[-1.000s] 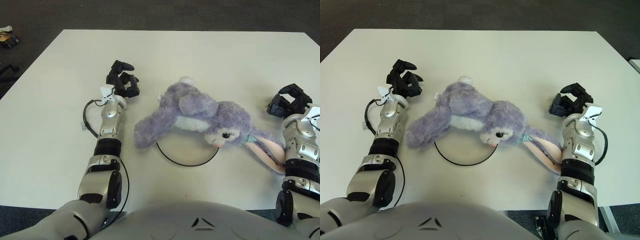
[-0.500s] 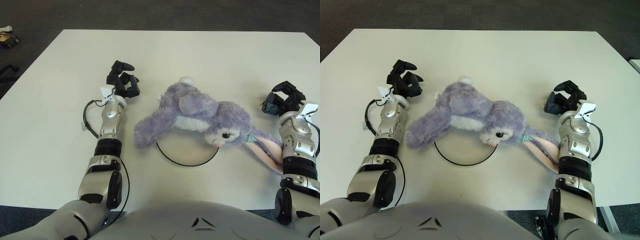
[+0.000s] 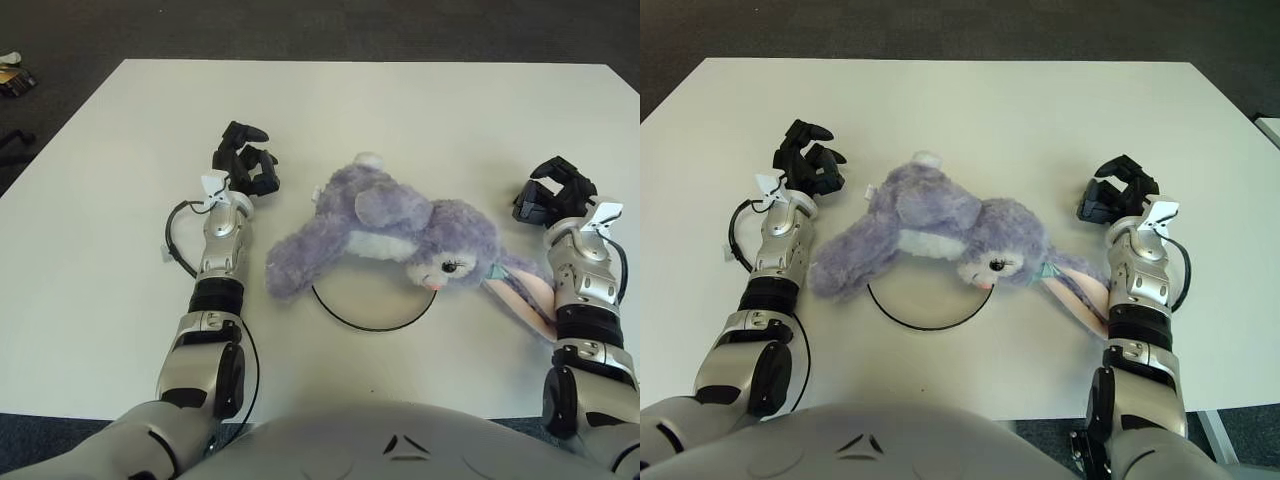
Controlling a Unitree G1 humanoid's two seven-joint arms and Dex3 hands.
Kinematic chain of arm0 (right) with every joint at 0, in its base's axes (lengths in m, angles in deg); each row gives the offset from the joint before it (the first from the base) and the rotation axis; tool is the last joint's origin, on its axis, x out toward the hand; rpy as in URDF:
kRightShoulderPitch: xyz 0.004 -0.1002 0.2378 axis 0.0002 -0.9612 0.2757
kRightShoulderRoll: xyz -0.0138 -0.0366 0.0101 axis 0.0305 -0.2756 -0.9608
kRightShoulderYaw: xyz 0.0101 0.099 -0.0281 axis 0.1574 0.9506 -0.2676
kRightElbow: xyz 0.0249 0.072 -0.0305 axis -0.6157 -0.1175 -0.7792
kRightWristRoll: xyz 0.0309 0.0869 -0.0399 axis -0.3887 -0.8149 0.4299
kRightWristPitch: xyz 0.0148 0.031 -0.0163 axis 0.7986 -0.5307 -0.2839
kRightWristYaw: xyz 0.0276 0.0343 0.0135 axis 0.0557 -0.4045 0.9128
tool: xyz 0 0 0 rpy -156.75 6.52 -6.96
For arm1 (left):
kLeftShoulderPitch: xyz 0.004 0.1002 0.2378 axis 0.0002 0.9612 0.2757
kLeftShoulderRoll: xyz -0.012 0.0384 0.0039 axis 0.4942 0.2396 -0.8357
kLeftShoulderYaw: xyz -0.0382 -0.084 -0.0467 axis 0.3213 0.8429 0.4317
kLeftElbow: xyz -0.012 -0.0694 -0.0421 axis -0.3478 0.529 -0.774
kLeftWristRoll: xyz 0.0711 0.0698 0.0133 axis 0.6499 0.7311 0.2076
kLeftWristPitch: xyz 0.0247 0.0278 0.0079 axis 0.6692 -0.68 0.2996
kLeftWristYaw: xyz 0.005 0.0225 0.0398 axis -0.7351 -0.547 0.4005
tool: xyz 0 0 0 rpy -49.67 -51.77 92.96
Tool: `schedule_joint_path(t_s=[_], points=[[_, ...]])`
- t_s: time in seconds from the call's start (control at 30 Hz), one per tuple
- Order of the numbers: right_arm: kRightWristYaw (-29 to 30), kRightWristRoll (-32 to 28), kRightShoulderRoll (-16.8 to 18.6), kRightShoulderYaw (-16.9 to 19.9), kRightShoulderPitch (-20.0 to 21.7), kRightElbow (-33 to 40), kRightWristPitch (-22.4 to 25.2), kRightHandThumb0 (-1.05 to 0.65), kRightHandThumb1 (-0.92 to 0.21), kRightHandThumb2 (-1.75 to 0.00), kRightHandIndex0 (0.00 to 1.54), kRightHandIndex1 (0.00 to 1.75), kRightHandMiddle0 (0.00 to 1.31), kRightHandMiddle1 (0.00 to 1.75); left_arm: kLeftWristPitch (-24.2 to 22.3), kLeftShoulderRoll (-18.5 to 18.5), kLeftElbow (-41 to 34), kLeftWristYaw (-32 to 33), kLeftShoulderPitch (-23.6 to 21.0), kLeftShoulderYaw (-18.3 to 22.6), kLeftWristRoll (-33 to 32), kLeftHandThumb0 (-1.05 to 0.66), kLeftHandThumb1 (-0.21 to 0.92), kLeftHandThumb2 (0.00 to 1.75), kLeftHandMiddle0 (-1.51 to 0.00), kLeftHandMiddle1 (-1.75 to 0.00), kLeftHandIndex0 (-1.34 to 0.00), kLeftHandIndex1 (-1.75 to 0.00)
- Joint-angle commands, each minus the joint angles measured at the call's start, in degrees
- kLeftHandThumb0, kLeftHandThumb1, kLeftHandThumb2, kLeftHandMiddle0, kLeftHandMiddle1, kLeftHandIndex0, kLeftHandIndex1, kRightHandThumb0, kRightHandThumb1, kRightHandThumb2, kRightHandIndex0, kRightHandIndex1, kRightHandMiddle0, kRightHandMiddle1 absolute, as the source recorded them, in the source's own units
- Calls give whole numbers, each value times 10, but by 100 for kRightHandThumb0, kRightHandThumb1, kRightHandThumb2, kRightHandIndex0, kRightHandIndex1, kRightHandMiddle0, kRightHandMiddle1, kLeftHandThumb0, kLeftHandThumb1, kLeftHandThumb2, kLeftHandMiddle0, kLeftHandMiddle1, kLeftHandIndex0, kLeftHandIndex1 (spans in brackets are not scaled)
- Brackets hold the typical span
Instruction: Put the doll into the plate.
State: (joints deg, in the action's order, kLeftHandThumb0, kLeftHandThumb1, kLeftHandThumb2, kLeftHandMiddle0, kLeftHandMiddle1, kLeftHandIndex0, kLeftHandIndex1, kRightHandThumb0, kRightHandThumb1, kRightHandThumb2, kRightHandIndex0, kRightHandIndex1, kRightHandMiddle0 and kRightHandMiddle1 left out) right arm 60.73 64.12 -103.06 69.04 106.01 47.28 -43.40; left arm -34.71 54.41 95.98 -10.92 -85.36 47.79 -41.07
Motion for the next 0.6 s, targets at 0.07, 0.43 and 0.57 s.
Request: schedule_joint_path(t_s=[0.07,0.43,0.57], points=[[-2,13,23,-21,-18,-14,30,-1,10,-175,89,175,79,162,-3,-4,-10,6,7,3,-4,-1,21,145,-58,-175,-56,-175],[-10,8,33,-27,-13,-9,36,-1,11,-175,89,175,79,162,-6,-7,-15,11,9,4,-3,-1,21,144,-74,-169,-43,-175],[-13,0,43,-27,-12,1,42,-1,10,-175,89,175,79,162,-8,-10,-17,12,10,6,-6,-1,21,144,-75,-169,-42,-175]])
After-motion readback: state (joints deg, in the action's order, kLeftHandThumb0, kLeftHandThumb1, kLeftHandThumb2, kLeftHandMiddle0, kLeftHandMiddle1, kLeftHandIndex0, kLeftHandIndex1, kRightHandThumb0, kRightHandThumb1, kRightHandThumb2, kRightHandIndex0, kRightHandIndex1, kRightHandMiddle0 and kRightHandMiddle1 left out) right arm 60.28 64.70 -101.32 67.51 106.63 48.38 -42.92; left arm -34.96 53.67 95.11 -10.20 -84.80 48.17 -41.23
